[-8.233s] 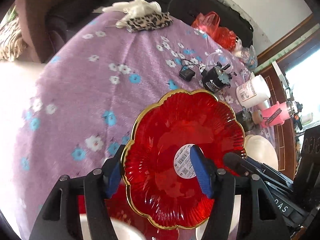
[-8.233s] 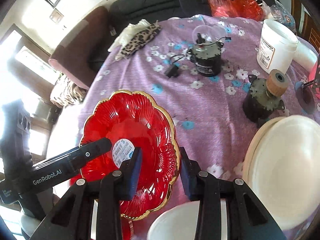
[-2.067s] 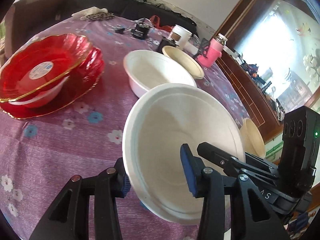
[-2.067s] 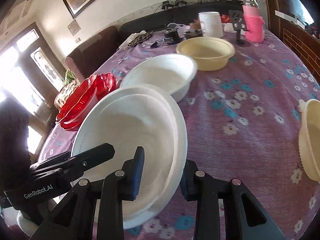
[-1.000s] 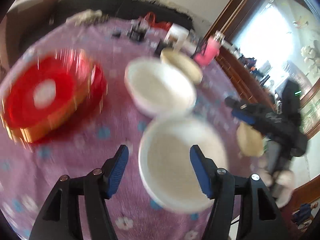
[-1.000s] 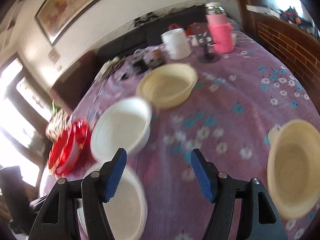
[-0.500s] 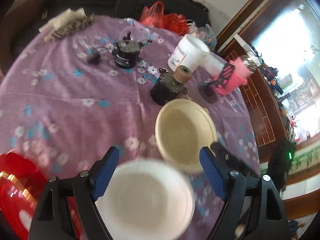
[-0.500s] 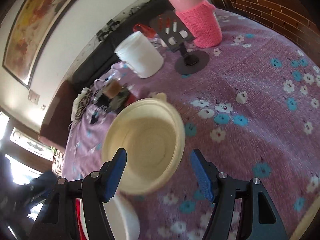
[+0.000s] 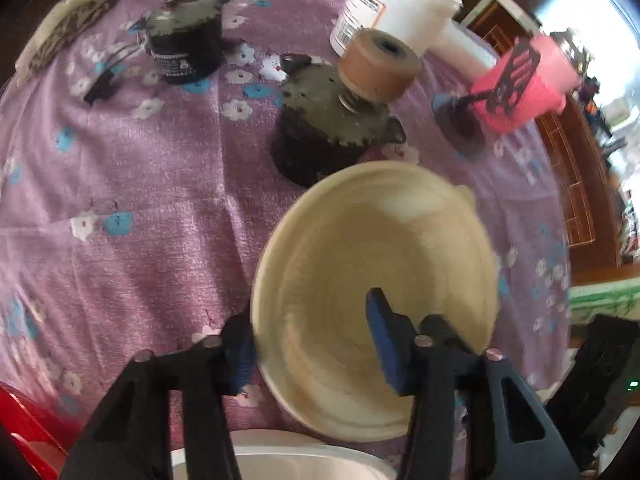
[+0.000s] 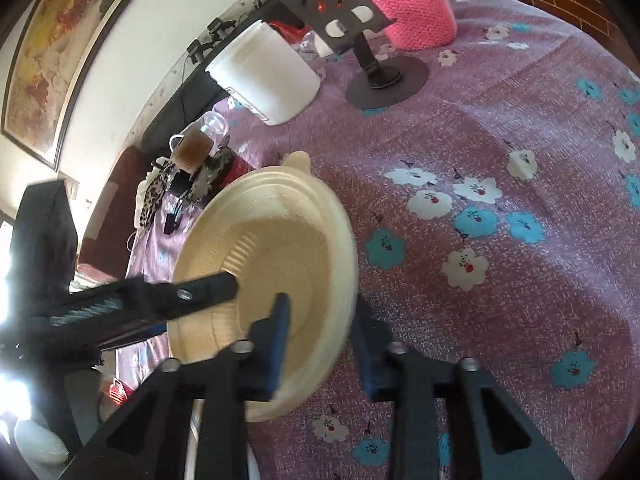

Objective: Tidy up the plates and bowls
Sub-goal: 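Grasp the beige plastic bowl rim with both tools and lift it, then lower the beige bowl onto the red plate stack and open both tools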

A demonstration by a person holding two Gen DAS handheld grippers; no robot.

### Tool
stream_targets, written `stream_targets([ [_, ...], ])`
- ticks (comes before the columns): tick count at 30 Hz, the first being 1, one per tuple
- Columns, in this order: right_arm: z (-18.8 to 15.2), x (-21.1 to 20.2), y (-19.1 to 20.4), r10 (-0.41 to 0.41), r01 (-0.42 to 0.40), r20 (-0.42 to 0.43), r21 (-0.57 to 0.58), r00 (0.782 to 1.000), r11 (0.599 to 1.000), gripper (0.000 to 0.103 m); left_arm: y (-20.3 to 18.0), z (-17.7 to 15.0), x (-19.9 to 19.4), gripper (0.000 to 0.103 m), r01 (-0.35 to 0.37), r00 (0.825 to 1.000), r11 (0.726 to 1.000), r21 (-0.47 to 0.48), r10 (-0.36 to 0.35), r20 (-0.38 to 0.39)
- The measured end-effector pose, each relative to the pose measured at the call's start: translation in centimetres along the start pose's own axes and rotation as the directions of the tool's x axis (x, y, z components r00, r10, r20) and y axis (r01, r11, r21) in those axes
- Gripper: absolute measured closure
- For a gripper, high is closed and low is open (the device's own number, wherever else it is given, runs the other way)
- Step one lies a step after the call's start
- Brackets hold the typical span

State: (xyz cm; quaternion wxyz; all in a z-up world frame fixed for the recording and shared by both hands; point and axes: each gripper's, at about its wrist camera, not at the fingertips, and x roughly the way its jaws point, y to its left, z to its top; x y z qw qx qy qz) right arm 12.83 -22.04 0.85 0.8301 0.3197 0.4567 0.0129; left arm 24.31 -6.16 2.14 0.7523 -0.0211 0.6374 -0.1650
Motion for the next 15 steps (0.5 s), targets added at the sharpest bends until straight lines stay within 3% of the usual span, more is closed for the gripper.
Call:
stream_targets([
  [4,0.3,-2.0,0.2,0.019,-0.019,0.074,-0.005,0.997,1.000,0.077,-0.7,-0.4,-2.3,0.061,0.031,0.997,0.999,0.015,-0.032,0.071],
  [8,0.0,-5.4,2.7,0.031,-0.017,0.164,-0.087,0.986,0.996,0.076,-1.1,-1.9,-6.6,0.061,0.042,0.987,0.999,0.024,-0.045,0.156],
  [15,-2.7,-10.8,10.0,0.126,-0.079,0.164,-0.267,0.978,0.961,0.076,0.9,-8.6,-16.8,0.059,0.035,0.942,0.999,0.021,-0.040,0.334],
])
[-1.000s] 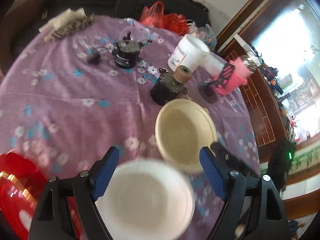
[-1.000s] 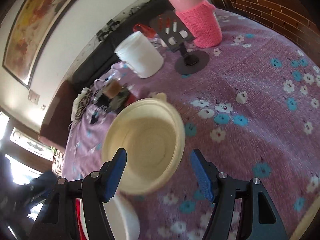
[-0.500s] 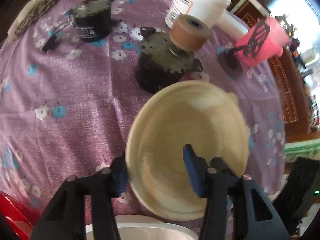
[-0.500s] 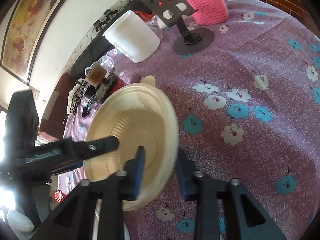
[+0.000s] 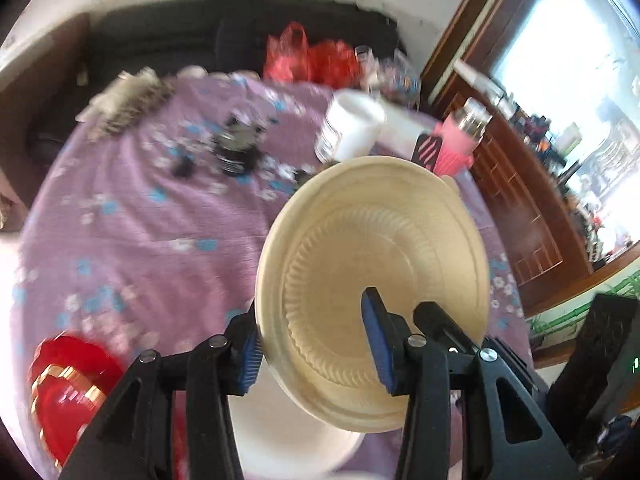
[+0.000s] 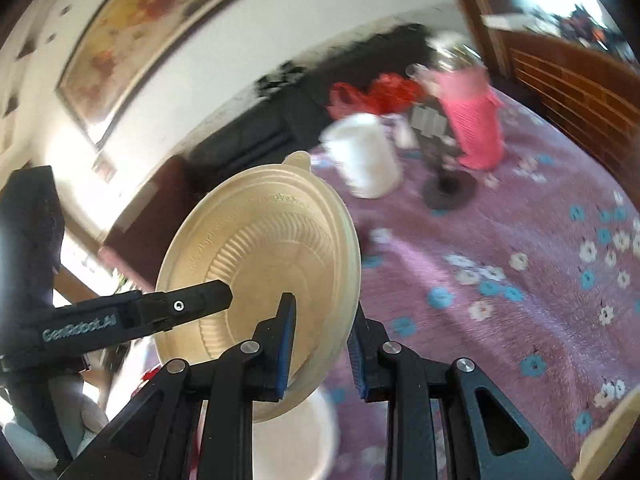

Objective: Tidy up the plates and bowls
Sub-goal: 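Lower the beige bowl onto the red plate stack and open both tools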

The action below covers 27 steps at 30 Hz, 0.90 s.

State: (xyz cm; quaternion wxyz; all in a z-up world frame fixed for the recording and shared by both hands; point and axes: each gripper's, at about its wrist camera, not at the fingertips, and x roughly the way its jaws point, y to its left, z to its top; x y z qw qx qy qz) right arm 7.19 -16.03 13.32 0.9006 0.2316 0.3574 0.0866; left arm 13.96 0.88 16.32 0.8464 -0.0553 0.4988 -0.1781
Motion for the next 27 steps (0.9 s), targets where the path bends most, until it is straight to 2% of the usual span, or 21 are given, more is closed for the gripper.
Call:
stream_targets([
  [4,-2.2,-1.4,5.4,0.071,-0.074,-0.035,-0.093,0.997,0.993,0.075,4.5,-3.9,-6.0,0.058,-0.009,0.998,0.997,-0.081,0.014,0.065],
  [9,-6.8,-0.5,12.7,0.099,-0.121,-0.105,-0.220,0.989,0.968,0.075,10.5,-8.7,-10.0,0.054,-0.074,0.990,0.981,-0.179,0.094,0.106],
  [13,-10.2,2.1,16.9,0.090,-0.143,-0.193,-0.283,0.977,0.948,0.075,16.0,-11.4,-10.5,0.054,-0.081,0.988,0.956,-0.281,0.114,0.102],
  [18,-13.3,6.2,19.5,0.059,-0.153,-0.290,-0.315,0.955,0.937,0.075,20.7,-14.0,-9.8,0.054,-0.108,0.986,0.928,-0.356,0.147,0.085],
  [23,-14.8,8.6,20.8,0.009,-0.125,-0.318,-0.345,0.948,0.930,0.075,23.1,-15.3,-8.1,0.054,-0.125,0.987,0.916,-0.382,0.155,0.049],
  [27,-15.1,9.8,20.9,-0.009,-0.114,-0.337,-0.346,0.942,0.931,0.074,24.5,-15.8,-6.9,0.054,-0.105,0.991,0.907,-0.408,0.127,0.029],
])
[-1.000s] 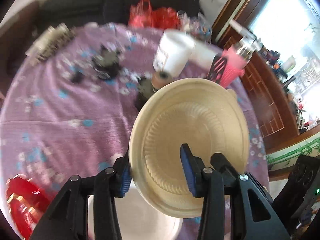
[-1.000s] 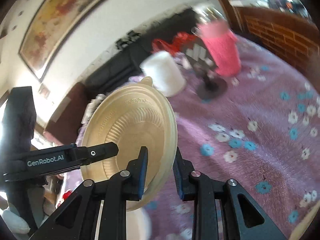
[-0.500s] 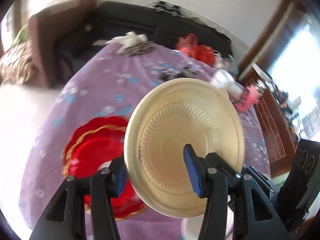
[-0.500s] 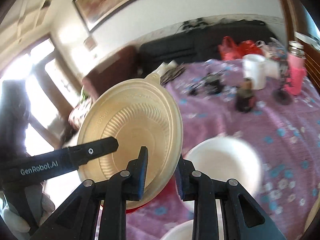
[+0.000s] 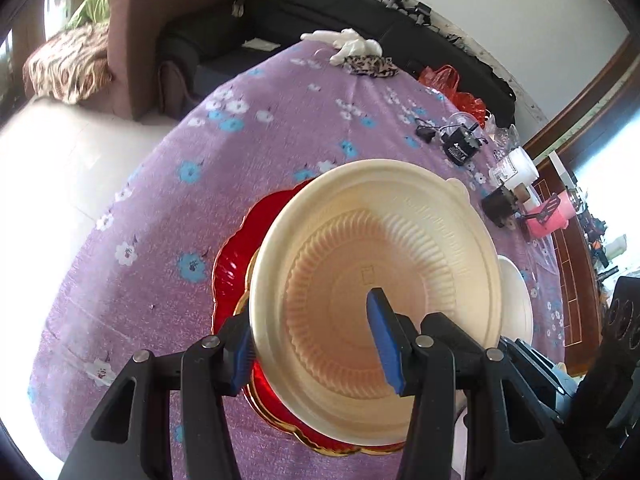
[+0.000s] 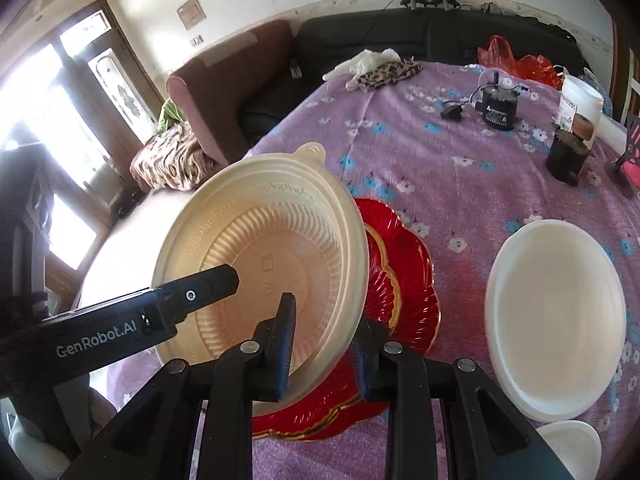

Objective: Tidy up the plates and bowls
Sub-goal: 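Lower the beige bowl onto the red plate stack and open both tools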

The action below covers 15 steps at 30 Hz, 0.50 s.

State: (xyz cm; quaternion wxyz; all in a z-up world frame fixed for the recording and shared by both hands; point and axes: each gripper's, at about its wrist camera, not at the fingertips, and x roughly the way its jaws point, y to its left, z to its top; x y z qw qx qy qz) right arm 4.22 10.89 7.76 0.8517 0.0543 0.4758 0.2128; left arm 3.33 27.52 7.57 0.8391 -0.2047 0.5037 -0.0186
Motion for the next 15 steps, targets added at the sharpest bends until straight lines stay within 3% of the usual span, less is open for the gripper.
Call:
stream_targets([
  [5,0.1,0.5,-0.2,0.027,-0.027,-0.006,0.036,1.000,0.999,0.070,0.3,-0.1,-0.5,0.052,0.019,0.999,1.000,-0.006,-0.019,0.031],
  [10,0.3,-1.1,0.3,0.010,-0.011,0.070,0.008,0.997,1.000,0.046,0.1,-0.4,-1.9,0.040,0.052,0.996,0.999,0.000,-0.052,0.074],
  [15,-0.1,-4.5,0.1,0.016,-0.014,0.151,-0.009,0.988,1.000,0.045,-0.6,-1.4,-4.5,0.034,0.019,0.984,1.000,0.017,-0.022,0.178],
])
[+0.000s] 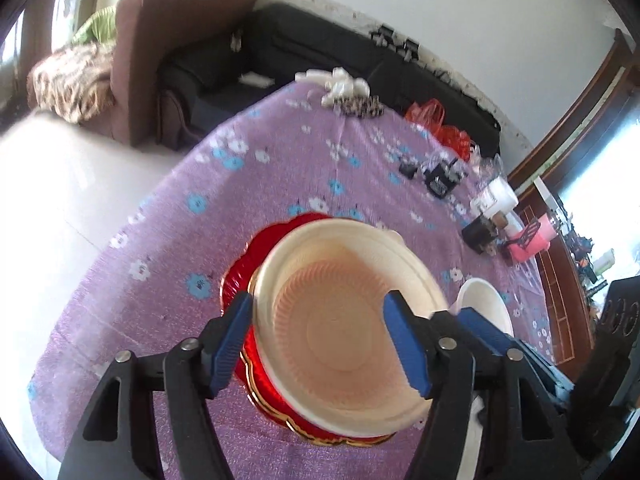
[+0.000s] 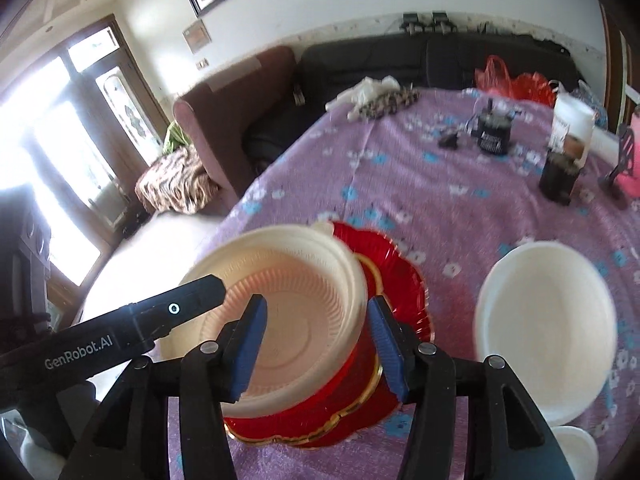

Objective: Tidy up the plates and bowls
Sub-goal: 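Lower the beige bowl onto the red plate stack and open both tools, then move both tools to the white paper bowl on the cloth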

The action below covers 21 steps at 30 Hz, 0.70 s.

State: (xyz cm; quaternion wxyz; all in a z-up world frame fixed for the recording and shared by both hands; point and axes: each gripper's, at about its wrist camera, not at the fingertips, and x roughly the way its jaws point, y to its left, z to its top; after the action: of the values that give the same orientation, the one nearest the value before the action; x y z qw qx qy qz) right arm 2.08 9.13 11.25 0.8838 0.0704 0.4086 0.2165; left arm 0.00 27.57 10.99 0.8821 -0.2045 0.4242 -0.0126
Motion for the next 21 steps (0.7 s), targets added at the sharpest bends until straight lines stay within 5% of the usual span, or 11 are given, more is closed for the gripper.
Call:
stream_targets([
  [5,-0.6,-4.5,-1.4,-0.022,0.023,0.105,-0.008,0.994,1.000,0.037,-3.0,-1.8,-3.6,0.026,-0.109,0.982,0.989,0.099,0.092,0.168],
  [11,-2.9,-10.4,-3.6,-0.135,0.149,0.263,-0.031,0.955,0.988,0.020,-7.5,-4.9,-7.5,0.004,-0.262,0.903,0.947,0.184,0.173,0.394],
  [13,-3.7,-11.7,-4.6,-0.164,0.182,0.297,-0.035,0.941,0.983,0.013,-8.8,-5.8,-8.0,0.003,-0.270,0.892,0.940,0.207,0.164,0.421],
  [17,-5.2,-13.8,-7.6,-0.207,0.223,0.321,-0.014,0.924,0.975,0.012,-10.6,-7.0,-7.5,0.003,-0.256,0.909,0.935,0.244,0.147,0.391],
  [21,-6.7,-14.8,-12.0,-0.229,0.217,0.271,0.074,0.935,0.973,0.012,-12.1,-8.2,-6.5,0.003,-0.250,0.925,0.927,0.279,0.143,0.353],
])
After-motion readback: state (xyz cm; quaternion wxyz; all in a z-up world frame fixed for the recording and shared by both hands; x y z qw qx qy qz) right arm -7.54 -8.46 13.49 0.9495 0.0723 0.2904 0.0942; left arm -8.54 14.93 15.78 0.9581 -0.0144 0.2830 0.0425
